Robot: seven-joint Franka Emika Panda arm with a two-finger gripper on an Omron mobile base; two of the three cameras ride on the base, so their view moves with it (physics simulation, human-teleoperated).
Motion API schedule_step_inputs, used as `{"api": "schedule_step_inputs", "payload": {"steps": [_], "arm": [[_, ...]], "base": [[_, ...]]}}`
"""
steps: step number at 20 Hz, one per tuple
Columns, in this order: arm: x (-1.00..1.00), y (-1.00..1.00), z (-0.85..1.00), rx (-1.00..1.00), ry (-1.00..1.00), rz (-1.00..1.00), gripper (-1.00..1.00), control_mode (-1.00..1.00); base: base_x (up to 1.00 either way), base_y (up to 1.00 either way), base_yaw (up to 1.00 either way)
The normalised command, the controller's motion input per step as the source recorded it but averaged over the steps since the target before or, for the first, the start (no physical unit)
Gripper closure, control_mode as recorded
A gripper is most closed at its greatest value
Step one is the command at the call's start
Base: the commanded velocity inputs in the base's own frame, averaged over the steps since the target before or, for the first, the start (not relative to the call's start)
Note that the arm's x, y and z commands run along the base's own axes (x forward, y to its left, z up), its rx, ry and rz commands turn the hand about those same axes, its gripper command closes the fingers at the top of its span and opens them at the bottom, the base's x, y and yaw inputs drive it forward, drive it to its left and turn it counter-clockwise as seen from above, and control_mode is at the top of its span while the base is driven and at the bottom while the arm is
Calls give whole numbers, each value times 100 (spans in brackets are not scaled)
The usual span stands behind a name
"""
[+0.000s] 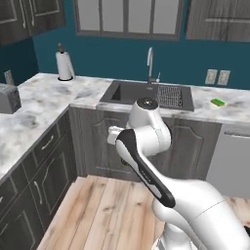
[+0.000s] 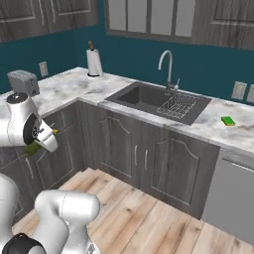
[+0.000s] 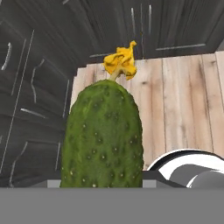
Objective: Turn on the sink faucet. Then move the cucumber from the counter to the sink. Turn off the sink. Move the vegetable from the sink to the pot next to the stove. Finally move the pot to the front right burner.
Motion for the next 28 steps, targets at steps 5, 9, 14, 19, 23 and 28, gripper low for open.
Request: {"api": "schedule_step_inputs", "payload": {"steps": [5,9,14,19,23,28], "arm": [[0,0,0,0,0,0,100,100],[0,0,0,0,0,0,100,100],[0,0,0,0,0,0,100,100],[0,0,0,0,0,0,100,100],[0,0,0,0,0,0,100,100],[0,0,0,0,0,0,100,100]], "base": [[-57,-19,31],[-43,-22,31],[-21,-10,38],[-25,1,27],[5,-9,27],[6,1,32]]}}
